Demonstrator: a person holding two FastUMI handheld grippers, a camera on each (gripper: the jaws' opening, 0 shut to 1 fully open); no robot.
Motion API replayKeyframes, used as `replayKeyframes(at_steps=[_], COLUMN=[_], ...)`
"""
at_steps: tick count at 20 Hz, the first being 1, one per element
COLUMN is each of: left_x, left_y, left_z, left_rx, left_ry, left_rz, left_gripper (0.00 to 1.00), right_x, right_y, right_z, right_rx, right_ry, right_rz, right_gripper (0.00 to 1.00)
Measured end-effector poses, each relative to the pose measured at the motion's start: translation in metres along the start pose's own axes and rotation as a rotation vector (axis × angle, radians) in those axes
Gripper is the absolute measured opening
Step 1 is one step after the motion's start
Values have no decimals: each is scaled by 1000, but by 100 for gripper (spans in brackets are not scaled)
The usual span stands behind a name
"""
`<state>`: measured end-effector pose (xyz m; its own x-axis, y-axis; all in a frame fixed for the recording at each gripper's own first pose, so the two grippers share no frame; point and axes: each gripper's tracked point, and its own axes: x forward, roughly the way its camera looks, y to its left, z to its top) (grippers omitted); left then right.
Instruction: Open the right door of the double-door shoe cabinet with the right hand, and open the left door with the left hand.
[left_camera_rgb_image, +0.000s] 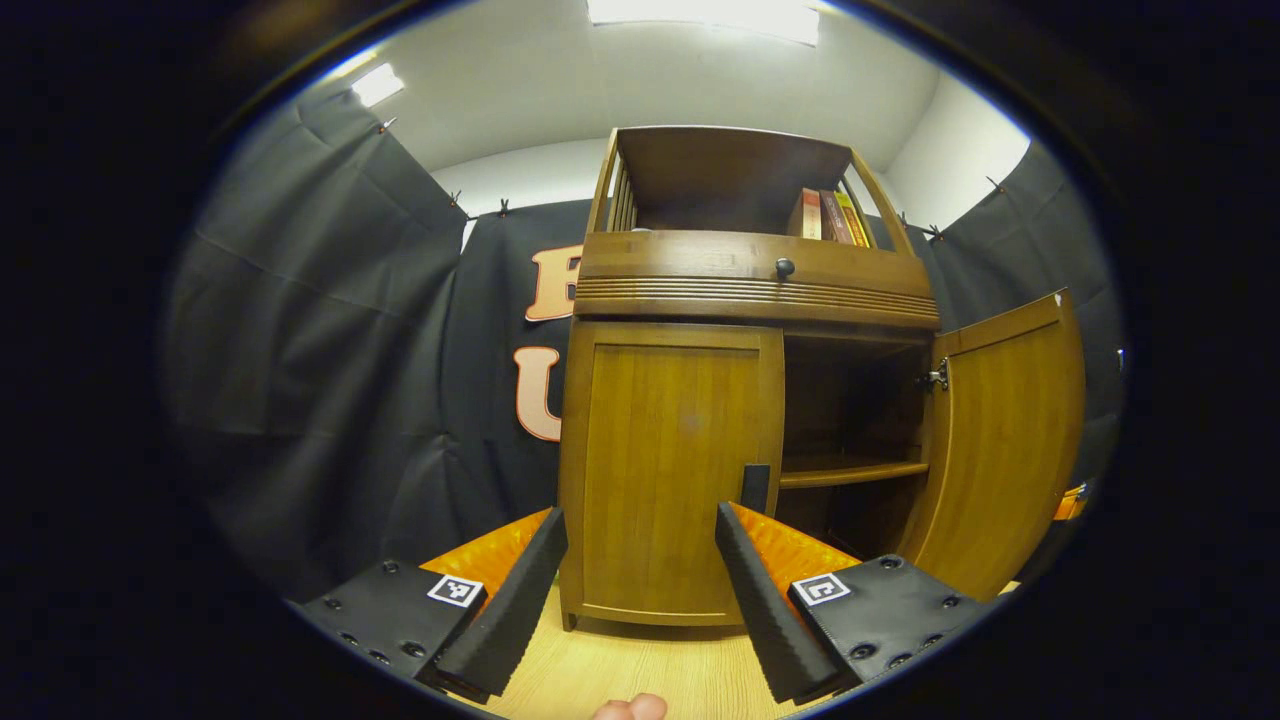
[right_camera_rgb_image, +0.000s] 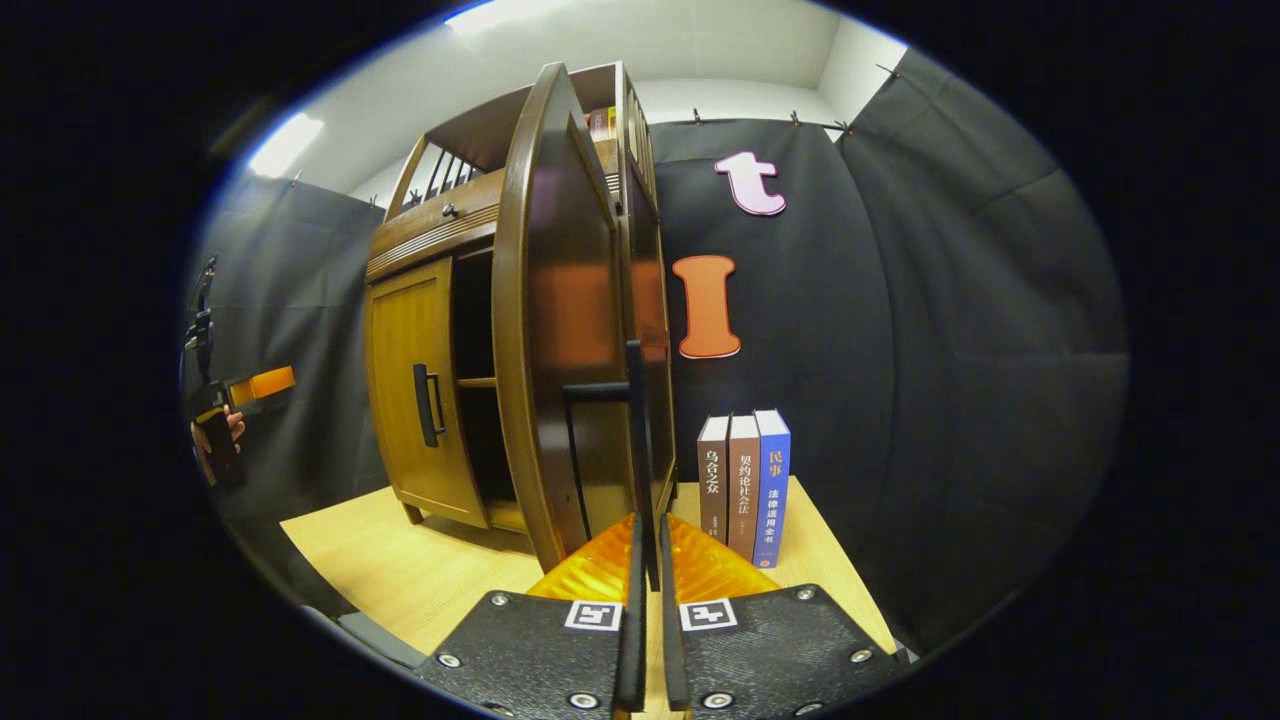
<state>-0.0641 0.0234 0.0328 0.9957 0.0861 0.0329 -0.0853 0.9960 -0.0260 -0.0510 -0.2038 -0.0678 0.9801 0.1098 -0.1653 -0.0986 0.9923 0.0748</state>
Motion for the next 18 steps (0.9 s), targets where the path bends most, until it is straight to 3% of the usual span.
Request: replayKeyframes(at_steps=[3,8,11,12,13,14,15,16,17,18], left_x=[5,11,11,11,11,11,10,10,11,12], left_y=[-5,-27,-44,-49,-54,-59,-62,-63,-64,-65], left_z=[-4,-17,-23,-23,-23,-22,-25,-27,-31,-31], left_rx=[-1,-16,-6,2,7,9,11,10,6,-2], left_ry=[9,31,42,44,41,40,44,52,63,70], left_rz=[-9,-66,-115,-129,-144,-159,-166,-170,-173,-178], left_gripper=[96,97,99,95,95,95,95,96,96,97], right_x=[-24,-70,-75,-72,-69,-68,-63,-59,-52,-42], right_y=[-11,4,44,56,67,74,79,89,102,118], right_z=[1,36,55,64,68,71,74,78,81,83], right_rx=[-31,-29,20,26,13,-20,-47,-61,-59,-41], right_ry=[17,-31,-83,-112,-118,-123,-130,-140,-153,-167], right_rz=[-73,-165,-125,-107,-97,-101,-119,-121,-104,-76], right_gripper=[7,6,6,6,14,6,6,15,6,8])
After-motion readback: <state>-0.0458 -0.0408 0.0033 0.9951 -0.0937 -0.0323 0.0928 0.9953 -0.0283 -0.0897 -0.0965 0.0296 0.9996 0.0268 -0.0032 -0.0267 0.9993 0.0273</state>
